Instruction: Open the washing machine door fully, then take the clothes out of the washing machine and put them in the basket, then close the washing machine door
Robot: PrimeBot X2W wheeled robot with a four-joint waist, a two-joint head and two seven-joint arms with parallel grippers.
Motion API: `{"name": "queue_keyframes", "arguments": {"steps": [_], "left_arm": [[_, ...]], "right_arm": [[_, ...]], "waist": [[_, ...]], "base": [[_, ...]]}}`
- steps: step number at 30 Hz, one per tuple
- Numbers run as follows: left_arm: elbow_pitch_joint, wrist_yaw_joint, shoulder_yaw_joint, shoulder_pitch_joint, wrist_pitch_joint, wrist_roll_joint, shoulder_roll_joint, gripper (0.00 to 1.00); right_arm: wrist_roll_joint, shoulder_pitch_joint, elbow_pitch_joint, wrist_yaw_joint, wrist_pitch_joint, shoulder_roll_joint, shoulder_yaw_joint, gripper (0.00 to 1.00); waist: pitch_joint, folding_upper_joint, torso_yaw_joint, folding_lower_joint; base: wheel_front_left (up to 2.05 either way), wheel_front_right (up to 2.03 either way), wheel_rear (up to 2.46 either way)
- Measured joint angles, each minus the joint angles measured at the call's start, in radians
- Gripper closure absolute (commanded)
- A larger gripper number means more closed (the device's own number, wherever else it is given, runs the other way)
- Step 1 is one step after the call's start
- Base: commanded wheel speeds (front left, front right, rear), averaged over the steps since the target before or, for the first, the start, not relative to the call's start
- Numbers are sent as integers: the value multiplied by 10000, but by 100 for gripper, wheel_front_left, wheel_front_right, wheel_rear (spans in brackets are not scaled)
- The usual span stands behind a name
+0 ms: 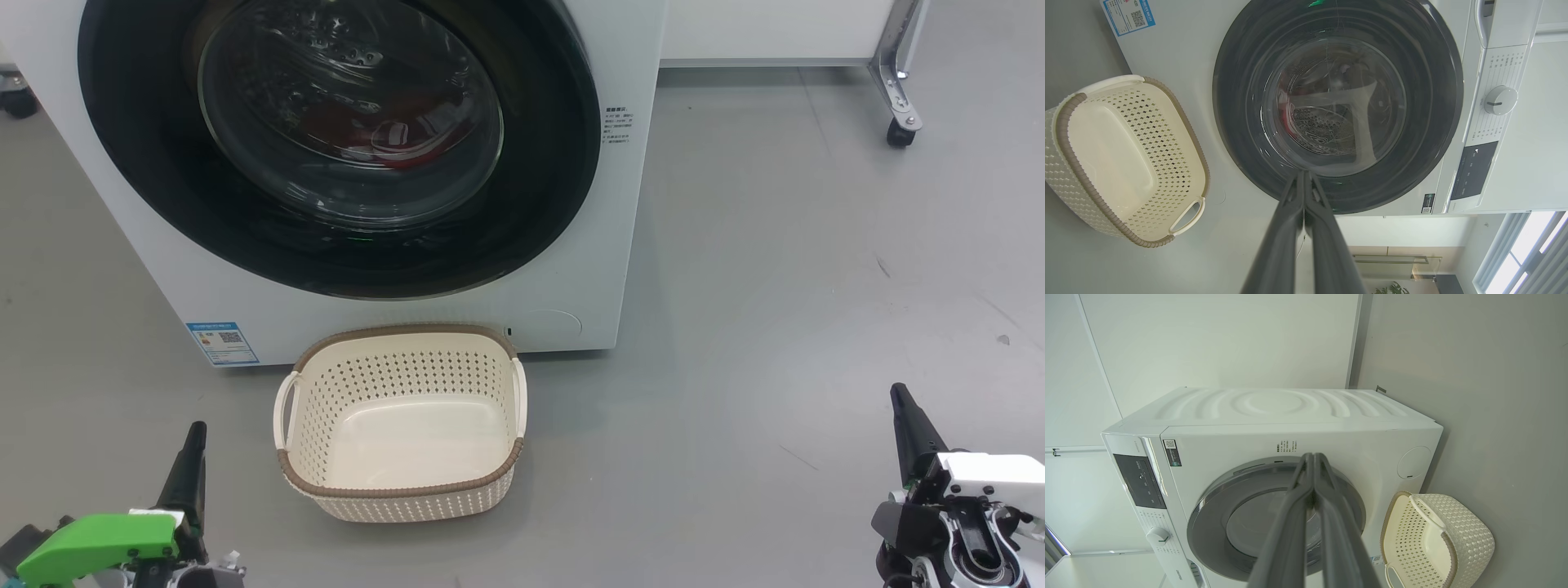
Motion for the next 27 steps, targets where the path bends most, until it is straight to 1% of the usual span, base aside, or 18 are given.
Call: {"name": "queue_keyframes", "arguments": {"steps": [27], "left_arm": [[0,2,4,-1,2,0,-2,100]], "right_arm": [[0,0,0,0,0,4,0,100]], "waist": [[0,0,0,0]], "base": [[0,0,0]]}}
